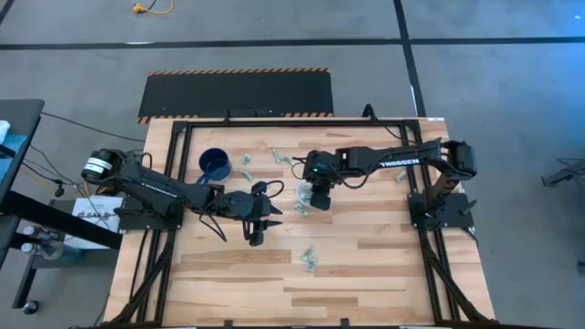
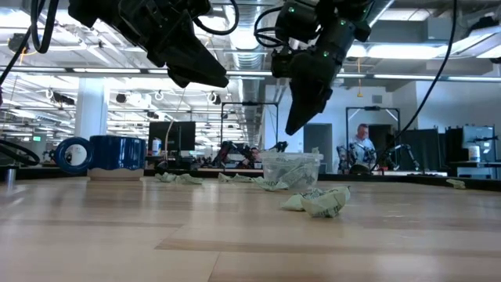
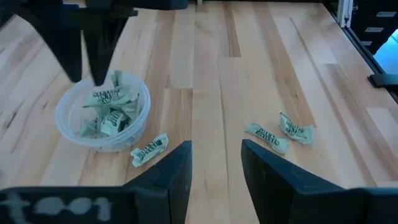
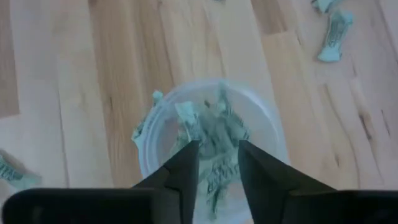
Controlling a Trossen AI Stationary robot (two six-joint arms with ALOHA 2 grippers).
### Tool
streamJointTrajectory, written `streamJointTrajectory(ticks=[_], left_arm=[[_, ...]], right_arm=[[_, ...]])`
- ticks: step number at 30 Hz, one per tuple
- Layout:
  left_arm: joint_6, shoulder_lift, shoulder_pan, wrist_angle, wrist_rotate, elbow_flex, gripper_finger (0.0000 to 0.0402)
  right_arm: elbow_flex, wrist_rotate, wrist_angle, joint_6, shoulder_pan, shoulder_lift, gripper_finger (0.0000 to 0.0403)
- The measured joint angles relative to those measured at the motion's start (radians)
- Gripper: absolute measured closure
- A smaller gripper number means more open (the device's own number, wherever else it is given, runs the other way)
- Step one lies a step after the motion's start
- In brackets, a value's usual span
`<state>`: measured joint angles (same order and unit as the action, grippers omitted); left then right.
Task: Pick and place items into bin
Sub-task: Put the gray stevia packet into the transparent bin
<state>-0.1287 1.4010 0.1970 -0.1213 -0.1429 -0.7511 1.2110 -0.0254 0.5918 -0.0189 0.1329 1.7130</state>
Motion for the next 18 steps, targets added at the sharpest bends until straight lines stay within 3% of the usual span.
streamJointTrajectory(ticks=[10, 15, 18], left_arm=[[0.000, 0.000, 0.000, 0.009, 0.000, 0.000, 0.0271], [-0.010, 0.000, 0.000, 0.023, 0.003, 0.001, 0.0271], [-0.011, 0.000, 0.000, 0.033, 0.003, 0.001, 0.0271]], right_arm=[[0.023, 0.019, 0.453, -0.110, 0.138, -0.060, 0.0255], [0.008, 0.195, 0.670, -0.149, 0.237, -0.112, 0.0254], [-0.039, 0.213, 0.720, -0.161, 0.301, -0.151, 0.0258]])
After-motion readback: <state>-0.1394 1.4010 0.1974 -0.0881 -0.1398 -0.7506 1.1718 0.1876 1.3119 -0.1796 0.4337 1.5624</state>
